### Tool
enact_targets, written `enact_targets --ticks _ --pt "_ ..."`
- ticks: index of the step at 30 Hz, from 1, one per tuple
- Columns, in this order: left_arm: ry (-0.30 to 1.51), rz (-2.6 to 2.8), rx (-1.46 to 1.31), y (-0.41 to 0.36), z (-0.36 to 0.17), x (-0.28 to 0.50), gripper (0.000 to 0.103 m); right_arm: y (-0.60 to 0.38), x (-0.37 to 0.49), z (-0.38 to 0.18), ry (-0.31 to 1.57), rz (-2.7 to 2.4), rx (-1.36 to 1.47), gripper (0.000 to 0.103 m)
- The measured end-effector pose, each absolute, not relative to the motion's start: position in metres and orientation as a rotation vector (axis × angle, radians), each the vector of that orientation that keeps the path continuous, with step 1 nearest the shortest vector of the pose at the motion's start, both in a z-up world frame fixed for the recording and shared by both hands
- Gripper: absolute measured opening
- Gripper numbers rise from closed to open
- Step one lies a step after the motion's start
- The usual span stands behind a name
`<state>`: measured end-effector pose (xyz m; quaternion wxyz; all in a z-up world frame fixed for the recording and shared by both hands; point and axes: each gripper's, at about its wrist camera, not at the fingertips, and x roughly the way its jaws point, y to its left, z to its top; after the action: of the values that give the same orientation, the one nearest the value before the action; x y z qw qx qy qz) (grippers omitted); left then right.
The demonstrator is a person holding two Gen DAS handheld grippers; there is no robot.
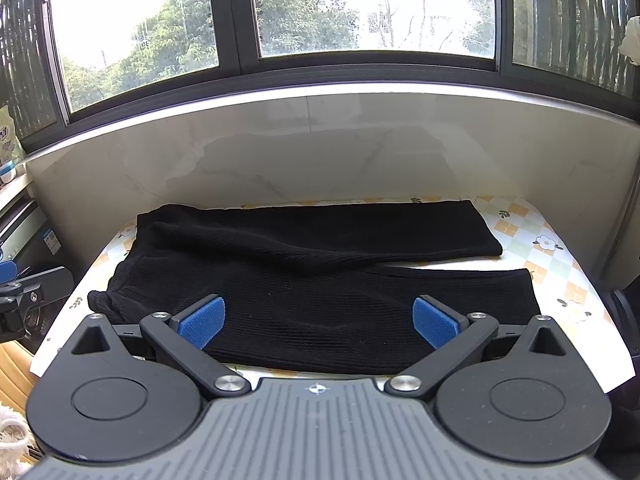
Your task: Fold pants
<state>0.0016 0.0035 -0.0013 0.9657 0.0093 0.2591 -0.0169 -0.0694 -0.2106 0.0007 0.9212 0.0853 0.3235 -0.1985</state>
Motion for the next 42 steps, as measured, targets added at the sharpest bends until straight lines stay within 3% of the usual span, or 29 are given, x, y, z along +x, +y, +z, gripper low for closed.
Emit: enact_targets --ticks 42 --pt "0.505 -0.05 0.002 0.0068 -0.0069 0.0013 0.103 -0.2145 -0.0613 -0.0039 0.689 -0.42 0.171 0.102"
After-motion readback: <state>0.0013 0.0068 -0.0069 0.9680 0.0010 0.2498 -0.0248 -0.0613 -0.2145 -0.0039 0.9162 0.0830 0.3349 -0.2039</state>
